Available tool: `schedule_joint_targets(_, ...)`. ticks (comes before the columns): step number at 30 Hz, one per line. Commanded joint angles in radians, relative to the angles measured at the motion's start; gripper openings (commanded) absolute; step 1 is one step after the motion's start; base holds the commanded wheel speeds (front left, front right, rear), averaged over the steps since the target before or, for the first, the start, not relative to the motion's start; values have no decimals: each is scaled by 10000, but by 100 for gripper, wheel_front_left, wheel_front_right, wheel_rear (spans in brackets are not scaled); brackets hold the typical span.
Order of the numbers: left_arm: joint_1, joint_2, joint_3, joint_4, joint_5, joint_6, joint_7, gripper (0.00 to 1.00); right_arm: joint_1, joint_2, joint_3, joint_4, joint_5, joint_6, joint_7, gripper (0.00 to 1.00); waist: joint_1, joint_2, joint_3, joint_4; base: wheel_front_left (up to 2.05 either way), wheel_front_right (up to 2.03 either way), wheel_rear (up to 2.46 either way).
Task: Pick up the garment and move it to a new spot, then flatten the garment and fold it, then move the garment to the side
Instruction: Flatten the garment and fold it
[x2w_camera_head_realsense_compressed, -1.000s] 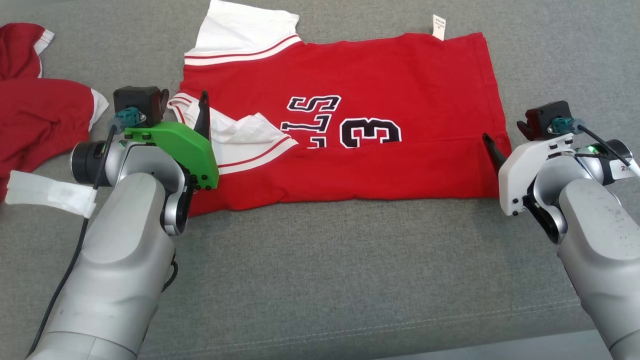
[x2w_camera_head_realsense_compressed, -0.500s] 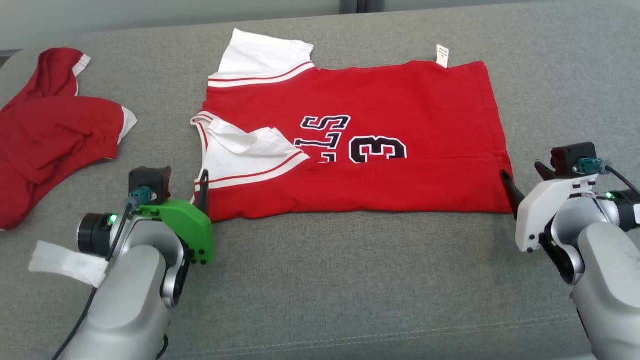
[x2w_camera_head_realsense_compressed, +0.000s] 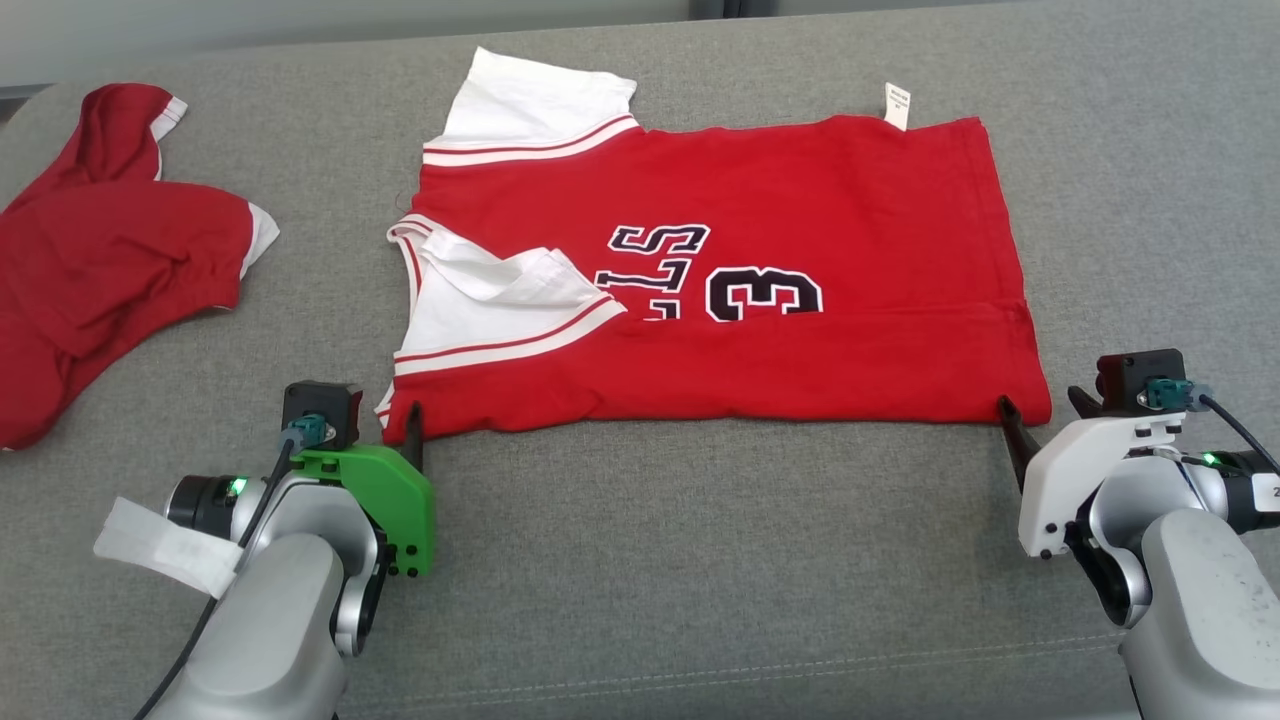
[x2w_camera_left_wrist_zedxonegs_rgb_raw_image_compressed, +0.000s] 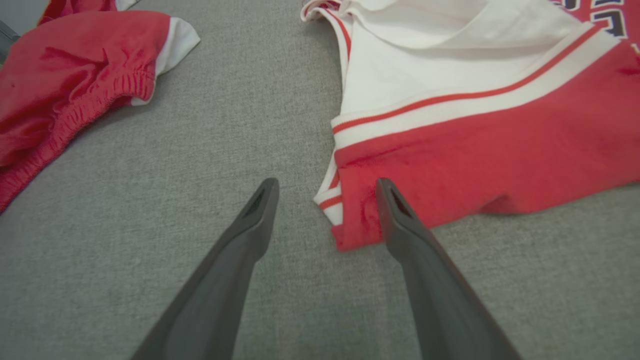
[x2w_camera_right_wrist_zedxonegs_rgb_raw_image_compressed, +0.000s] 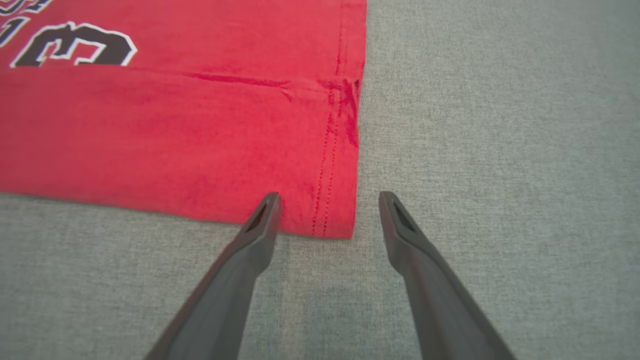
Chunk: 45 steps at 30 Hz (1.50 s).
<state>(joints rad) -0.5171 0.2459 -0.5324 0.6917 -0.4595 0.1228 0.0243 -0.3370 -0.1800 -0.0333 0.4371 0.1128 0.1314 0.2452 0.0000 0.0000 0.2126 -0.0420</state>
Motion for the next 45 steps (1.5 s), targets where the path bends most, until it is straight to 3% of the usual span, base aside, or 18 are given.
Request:
schedule_joint_targets(1, -27, 82, -8, -11, 4, 12, 44, 100, 67, 41, -102, -35, -101, -14, 39, 100, 0, 0, 75, -8, 0, 0, 0)
schedule_joint_targets(15, -362, -92, -214, 179, -218, -144, 719, 100, -352, 560, -707, 589, -503, -14, 118, 100, 0, 0, 460, -17, 0, 0, 0)
schedule_joint_targets(16, -381, -98, -221, 188, -234, -152, 710, 93, -381, 582, -714, 661, -488, -14, 104, 100, 0, 0, 488, -13, 0, 0, 0)
schedule_joint_targets(17, -398, -105, -248, 206, -220, -177, 746, 45, -407, 614, -713, 744, -437, -14, 148, 100, 0, 0, 515, -11, 0, 0, 0)
schedule_joint_targets(18, -407, -122, -270, 225, -236, -207, 773, 11, -440, 636, -686, 833, -398, -14, 189, 71, 0, 0, 538, -9, 0, 0, 0)
schedule_joint_targets(19, -401, -146, -277, 237, -275, -254, 760, 0, -479, 665, -691, 906, -323, -14, 189, 24, 0, 0, 551, -11, 0, 0, 0)
schedule_joint_targets(20, -377, -163, -301, 274, -294, -269, 784, 0, -506, 678, -653, 962, -320, -14, 155, 0, 0, 0, 556, -13, 0, 0, 0)
schedule_joint_targets(34, 668, -281, 109, -16, -1190, -363, 589, 0, 154, 426, -906, 810, 200, -17, 111, 0, 0, 0, -587, 135, 0, 0, 0)
schedule_joint_targets(45, 2477, -32, -107, -1755, -1482, 62, 1206, 0, 1918, 298, -1398, -1089, 839, -17, 1299, 0, 0, 0, -1551, 420, 0, 0, 0)
